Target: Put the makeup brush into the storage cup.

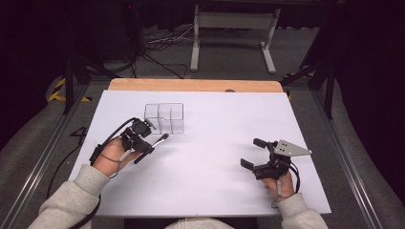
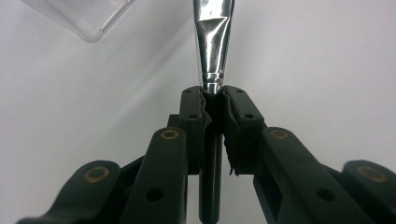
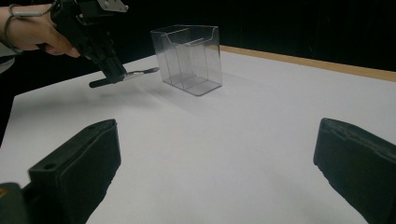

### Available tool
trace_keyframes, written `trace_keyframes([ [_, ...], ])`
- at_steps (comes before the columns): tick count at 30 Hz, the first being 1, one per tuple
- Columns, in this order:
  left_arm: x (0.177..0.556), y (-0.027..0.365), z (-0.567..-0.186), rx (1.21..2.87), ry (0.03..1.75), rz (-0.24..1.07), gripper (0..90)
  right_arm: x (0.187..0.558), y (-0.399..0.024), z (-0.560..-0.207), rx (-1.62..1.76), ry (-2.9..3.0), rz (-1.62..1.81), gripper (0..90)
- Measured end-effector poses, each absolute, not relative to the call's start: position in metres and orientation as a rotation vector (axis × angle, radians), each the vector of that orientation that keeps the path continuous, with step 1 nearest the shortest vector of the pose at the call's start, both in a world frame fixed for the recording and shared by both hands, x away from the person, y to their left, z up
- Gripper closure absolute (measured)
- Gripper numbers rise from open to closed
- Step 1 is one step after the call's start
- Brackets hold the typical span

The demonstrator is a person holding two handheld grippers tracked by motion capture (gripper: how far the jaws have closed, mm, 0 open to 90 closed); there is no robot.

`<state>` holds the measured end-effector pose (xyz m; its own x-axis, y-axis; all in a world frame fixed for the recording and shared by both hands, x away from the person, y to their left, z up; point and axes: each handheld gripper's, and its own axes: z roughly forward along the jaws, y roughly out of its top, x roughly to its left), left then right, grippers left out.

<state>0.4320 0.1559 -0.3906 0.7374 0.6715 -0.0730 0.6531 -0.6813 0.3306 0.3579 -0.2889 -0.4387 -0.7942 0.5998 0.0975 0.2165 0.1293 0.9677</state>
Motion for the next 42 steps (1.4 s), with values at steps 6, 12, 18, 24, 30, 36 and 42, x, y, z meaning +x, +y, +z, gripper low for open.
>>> trace_keyframes([
  [6,0.426,0.158,-0.380,2.525,1.007,0.124,78.2,0.358,-0.289,-0.438,0.793,2.098,1.709,0.9],
  [12,0.422,0.158,-0.373,2.455,0.980,0.161,78.2,0.358,-0.289,-0.438,0.794,2.095,1.710,0.9],
  [18,0.419,0.160,-0.366,2.366,0.947,0.186,78.2,0.358,-0.289,-0.438,0.793,2.094,1.711,0.9],
  [24,0.416,0.161,-0.363,2.291,0.927,0.208,78.2,0.358,-0.290,-0.438,0.792,2.093,1.713,0.9],
  [30,0.413,0.161,-0.360,2.235,0.897,0.235,78.2,0.358,-0.290,-0.438,0.792,2.093,1.713,1.0],
  [36,0.409,0.159,-0.359,2.157,0.885,0.267,78.2,0.357,-0.289,-0.438,0.787,2.092,1.715,0.9],
  [42,0.406,0.160,-0.356,2.089,0.859,0.312,78.2,0.357,-0.289,-0.438,0.784,2.088,1.715,0.9],
])
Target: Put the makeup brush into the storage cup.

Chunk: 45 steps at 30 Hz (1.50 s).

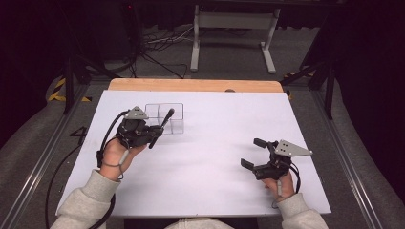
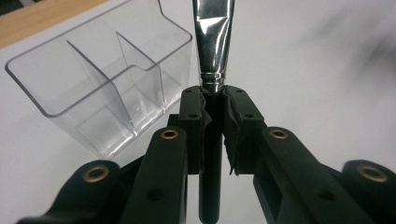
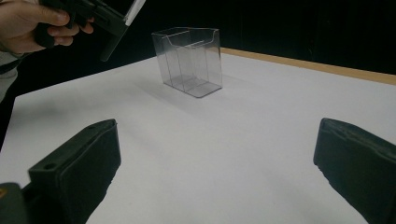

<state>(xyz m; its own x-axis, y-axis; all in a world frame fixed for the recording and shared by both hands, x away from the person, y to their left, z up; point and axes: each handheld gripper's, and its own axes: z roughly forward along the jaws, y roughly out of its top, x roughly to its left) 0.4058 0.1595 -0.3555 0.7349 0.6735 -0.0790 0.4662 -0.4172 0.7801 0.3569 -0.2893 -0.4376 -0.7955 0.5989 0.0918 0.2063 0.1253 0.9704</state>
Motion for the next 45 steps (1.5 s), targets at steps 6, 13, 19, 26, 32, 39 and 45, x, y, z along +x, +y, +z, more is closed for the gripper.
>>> trace_keyframes([
  [6,0.404,0.159,-0.353,2.024,0.837,0.339,78.2,0.356,-0.289,-0.437,0.780,2.086,1.718,0.9],
  [13,0.404,0.157,-0.350,1.925,0.819,0.367,78.2,0.356,-0.289,-0.437,0.781,2.085,1.719,0.9],
  [19,0.405,0.156,-0.350,1.850,0.822,0.402,78.2,0.356,-0.290,-0.437,0.778,2.086,1.718,0.9],
  [26,0.404,0.158,-0.350,1.742,0.800,0.470,78.2,0.356,-0.290,-0.437,0.777,2.083,1.719,0.9],
  [32,0.404,0.157,-0.351,1.694,0.787,0.492,78.2,0.356,-0.291,-0.437,0.779,2.080,1.720,0.9],
  [39,0.410,0.157,-0.353,1.657,0.774,0.481,78.2,0.355,-0.290,-0.437,0.772,2.073,1.724,0.5],
  [45,0.422,0.154,-0.356,1.638,0.772,0.474,78.2,0.355,-0.291,-0.436,0.767,2.066,1.732,0.4],
])
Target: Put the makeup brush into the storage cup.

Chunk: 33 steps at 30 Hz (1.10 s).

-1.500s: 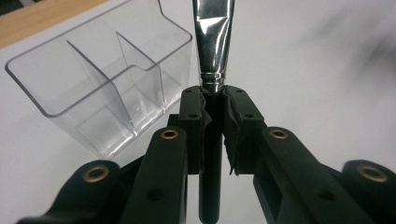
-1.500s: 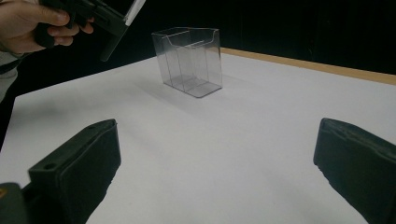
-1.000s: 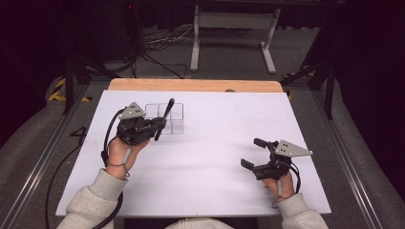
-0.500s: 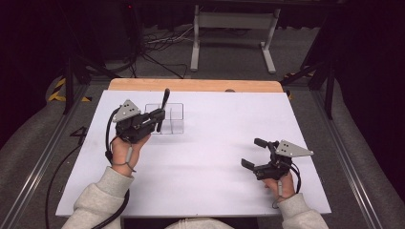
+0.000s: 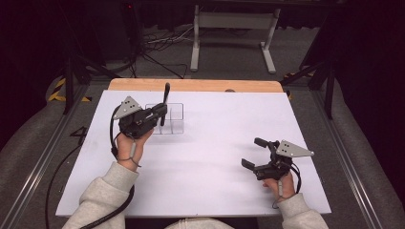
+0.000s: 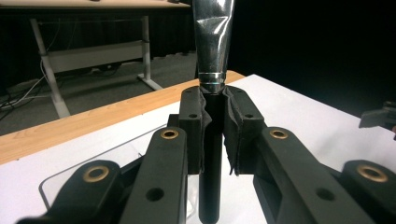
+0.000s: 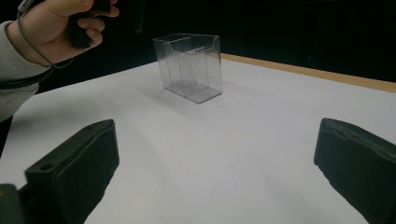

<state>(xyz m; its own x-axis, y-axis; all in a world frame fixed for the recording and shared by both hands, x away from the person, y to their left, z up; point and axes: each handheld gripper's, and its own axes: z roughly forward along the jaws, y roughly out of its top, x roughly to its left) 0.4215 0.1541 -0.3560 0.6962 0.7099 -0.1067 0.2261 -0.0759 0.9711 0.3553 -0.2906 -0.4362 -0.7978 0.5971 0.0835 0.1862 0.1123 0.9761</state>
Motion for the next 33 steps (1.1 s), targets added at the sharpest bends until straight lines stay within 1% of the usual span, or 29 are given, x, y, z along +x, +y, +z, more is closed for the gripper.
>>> trace_keyframes([
  [16,0.443,0.141,-0.356,1.634,0.793,0.488,78.2,0.355,-0.293,-0.437,0.779,2.060,1.742,0.2],
  [33,0.461,0.137,-0.359,1.603,0.848,0.495,78.2,0.355,-0.294,-0.437,0.777,2.057,1.749,0.3],
])
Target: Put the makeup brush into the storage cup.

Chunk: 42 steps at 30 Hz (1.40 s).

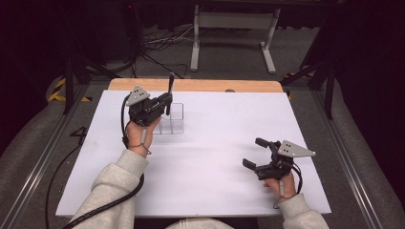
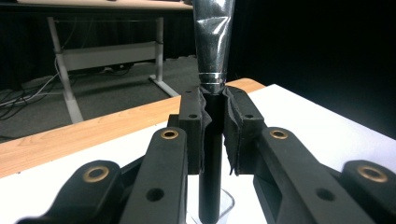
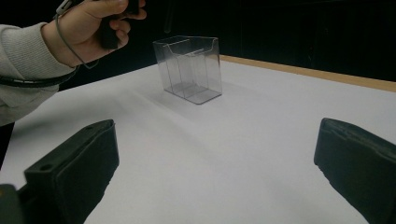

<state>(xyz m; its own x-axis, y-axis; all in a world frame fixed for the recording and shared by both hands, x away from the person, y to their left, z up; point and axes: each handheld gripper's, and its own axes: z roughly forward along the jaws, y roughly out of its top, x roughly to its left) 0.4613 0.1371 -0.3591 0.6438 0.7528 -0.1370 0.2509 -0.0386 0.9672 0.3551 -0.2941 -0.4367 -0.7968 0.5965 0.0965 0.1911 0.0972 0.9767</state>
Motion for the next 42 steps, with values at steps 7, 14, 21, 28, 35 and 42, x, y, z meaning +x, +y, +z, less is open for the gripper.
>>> trace_keyframes([
  [7,0.467,0.132,-0.361,1.584,0.867,0.489,78.2,0.355,-0.294,-0.437,0.775,2.059,1.750,0.3],
  [14,0.471,0.125,-0.366,1.585,0.897,0.511,78.2,0.355,-0.295,-0.437,0.775,2.060,1.753,0.3],
  [21,0.473,0.119,-0.371,1.579,0.926,0.557,78.2,0.355,-0.295,-0.437,0.772,2.059,1.763,0.3],
  [28,0.475,0.118,-0.379,1.593,0.923,0.576,78.2,0.354,-0.295,-0.436,0.764,2.055,1.771,0.3],
  [35,0.477,0.115,-0.387,1.598,0.899,0.563,78.2,0.354,-0.294,-0.436,0.760,2.060,1.777,0.2],
  [42,0.479,0.114,-0.392,1.598,0.915,0.555,78.2,0.354,-0.294,-0.436,0.758,2.059,1.783,0.2],
])
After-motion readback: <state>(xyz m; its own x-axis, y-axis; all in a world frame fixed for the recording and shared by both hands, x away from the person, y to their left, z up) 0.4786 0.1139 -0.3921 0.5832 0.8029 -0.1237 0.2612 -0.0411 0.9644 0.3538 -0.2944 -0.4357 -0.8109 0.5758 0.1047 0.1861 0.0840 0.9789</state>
